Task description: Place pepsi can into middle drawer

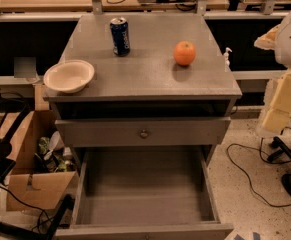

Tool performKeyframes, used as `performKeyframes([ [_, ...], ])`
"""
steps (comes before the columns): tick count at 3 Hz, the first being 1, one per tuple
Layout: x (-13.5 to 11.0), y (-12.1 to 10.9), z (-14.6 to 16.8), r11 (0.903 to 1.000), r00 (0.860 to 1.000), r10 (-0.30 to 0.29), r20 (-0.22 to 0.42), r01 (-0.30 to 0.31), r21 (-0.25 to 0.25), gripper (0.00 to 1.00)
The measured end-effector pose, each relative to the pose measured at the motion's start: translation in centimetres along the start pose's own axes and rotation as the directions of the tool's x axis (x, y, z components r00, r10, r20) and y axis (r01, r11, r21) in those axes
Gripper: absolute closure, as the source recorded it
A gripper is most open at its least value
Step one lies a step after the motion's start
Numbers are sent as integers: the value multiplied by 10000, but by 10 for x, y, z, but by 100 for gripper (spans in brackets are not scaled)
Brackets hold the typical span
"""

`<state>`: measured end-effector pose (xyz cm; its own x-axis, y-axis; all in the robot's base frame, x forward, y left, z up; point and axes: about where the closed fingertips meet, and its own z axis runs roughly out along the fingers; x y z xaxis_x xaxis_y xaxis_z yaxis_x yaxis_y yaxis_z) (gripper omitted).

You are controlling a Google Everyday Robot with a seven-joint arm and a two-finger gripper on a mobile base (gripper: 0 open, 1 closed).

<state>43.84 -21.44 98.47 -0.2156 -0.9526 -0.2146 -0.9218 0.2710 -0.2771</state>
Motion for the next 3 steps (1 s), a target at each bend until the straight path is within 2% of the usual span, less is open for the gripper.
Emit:
performKeyframes([
  [1, -2, -4, 1, 9999, 9998, 88, 185, -89, 50, 0],
  [2, -16, -31, 7, 9971, 9878, 645, 1415, -695, 307, 0],
  [3, -32, -62, 26, 9859, 9338, 1434, 3278, -1636, 346, 0],
])
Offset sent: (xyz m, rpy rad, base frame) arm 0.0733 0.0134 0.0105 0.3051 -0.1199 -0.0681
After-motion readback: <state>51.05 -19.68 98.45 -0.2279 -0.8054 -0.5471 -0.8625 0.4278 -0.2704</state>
